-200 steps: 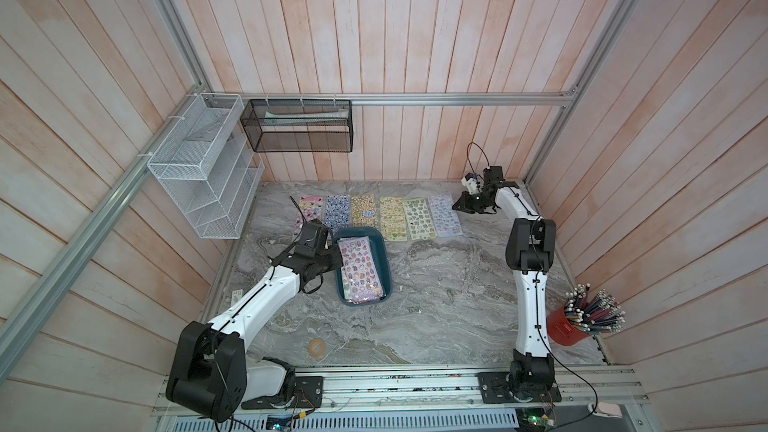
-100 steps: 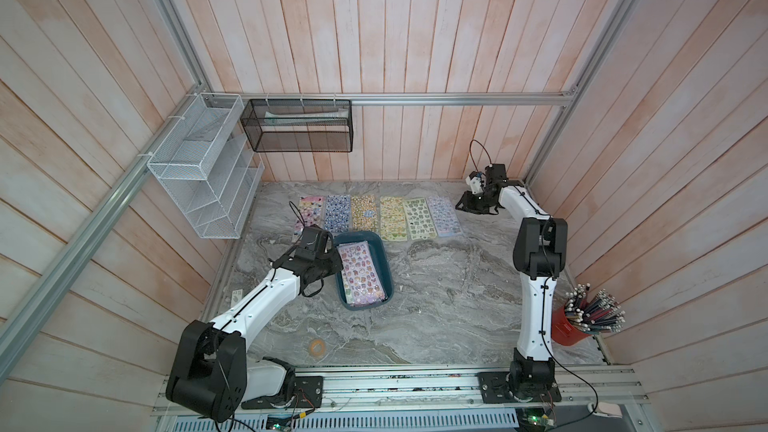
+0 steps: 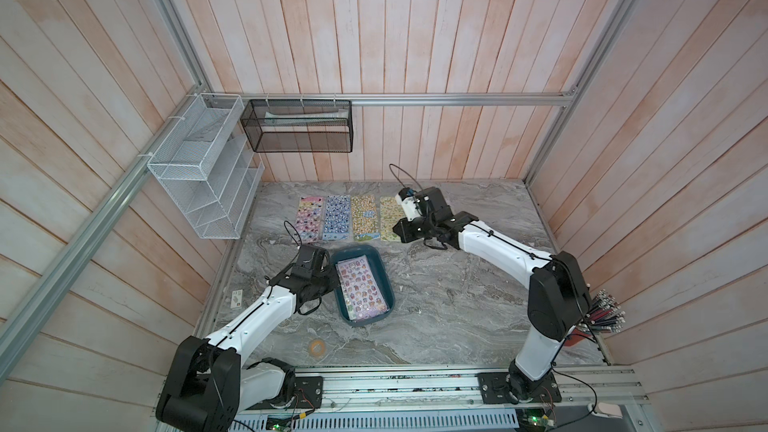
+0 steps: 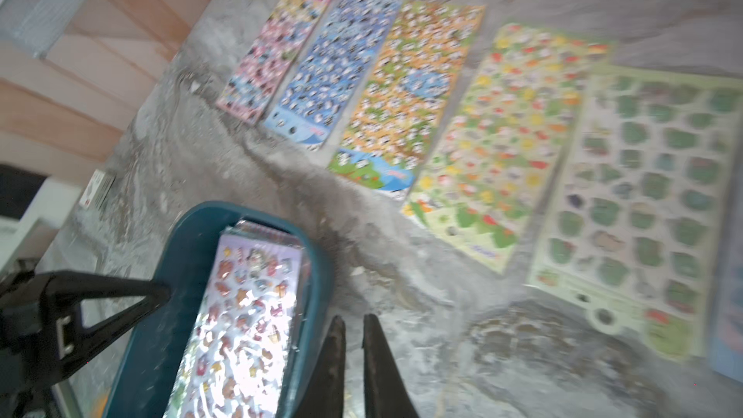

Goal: Take the stickers out of the storage box
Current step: Place the sticker at the center of the board, then pick up the sticker from the storage box.

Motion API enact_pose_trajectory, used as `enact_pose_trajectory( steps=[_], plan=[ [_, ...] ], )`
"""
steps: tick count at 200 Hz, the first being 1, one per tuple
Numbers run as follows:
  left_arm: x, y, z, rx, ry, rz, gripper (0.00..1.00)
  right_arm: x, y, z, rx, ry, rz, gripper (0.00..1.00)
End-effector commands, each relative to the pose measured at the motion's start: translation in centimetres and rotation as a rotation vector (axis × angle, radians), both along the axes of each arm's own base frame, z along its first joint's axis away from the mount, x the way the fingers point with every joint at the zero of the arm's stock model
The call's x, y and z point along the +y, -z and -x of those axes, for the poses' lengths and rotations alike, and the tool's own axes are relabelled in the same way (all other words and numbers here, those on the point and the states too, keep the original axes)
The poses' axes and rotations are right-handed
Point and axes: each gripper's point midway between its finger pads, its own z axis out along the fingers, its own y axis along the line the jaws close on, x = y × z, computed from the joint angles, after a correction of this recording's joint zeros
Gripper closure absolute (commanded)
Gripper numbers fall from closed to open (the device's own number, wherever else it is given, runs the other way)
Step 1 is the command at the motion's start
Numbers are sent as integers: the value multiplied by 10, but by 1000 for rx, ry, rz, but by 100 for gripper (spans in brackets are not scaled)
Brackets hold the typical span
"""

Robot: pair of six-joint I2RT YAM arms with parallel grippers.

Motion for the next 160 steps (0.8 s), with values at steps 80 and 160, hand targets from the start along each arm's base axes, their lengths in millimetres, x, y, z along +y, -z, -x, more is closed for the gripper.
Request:
enact_pose_trajectory(
  steps=[80,160],
  plan=[
    [4,-7,0,-62,-22,-1,100,79,83,48,67,-73,171,79],
    [2,-5,-1,-62,-17,2,100,77,123,51,40,-41,350,66]
  ],
)
